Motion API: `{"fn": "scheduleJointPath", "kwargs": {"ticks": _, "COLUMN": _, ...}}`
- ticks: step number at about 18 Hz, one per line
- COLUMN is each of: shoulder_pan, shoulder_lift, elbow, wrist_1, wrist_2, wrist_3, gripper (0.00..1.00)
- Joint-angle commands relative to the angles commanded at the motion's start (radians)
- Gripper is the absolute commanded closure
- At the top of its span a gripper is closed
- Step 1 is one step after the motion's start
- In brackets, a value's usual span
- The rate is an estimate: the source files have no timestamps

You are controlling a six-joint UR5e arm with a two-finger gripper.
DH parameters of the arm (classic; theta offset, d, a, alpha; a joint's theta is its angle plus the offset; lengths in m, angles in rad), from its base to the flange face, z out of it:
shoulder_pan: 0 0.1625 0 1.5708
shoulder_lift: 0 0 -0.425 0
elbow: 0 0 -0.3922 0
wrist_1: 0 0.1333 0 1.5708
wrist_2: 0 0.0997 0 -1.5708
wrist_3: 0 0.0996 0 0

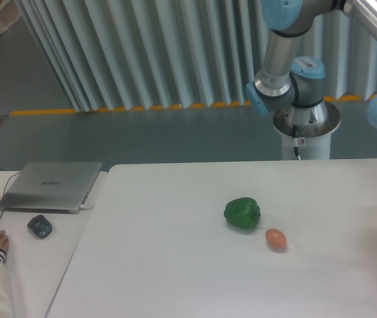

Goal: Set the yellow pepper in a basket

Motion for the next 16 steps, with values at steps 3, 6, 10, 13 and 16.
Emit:
{"fn": "scheduleJointPath", "kwargs": {"ticks": 3, "shoulder_pan": -0.037, "shoulder_lift": 0.015, "elbow": 0.017, "wrist_1": -0.096, "wrist_2": -0.008, "wrist_3": -0.002, "gripper": 0.0}}
{"fn": "scheduleJointPath", "kwargs": {"ticks": 6, "shoulder_pan": -0.077, "shoulder_lift": 0.043, "elbow": 0.02, "wrist_1": -0.204, "wrist_2": -0.061, "wrist_3": -0.037, "gripper": 0.0}}
{"fn": "scheduleJointPath", "kwargs": {"ticks": 10, "shoulder_pan": -0.126, "shoulder_lift": 0.08, "elbow": 0.02, "wrist_1": -0.32, "wrist_2": -0.12, "wrist_3": -0.066, "gripper": 0.0}}
{"fn": "scheduleJointPath", "kwargs": {"ticks": 13, "shoulder_pan": -0.15, "shoulder_lift": 0.104, "elbow": 0.0, "wrist_1": -0.345, "wrist_2": -0.108, "wrist_3": -0.067, "gripper": 0.0}}
{"fn": "scheduleJointPath", "kwargs": {"ticks": 16, "shoulder_pan": -0.181, "shoulder_lift": 0.113, "elbow": -0.023, "wrist_1": -0.345, "wrist_2": 0.001, "wrist_3": -0.063, "gripper": 0.0}}
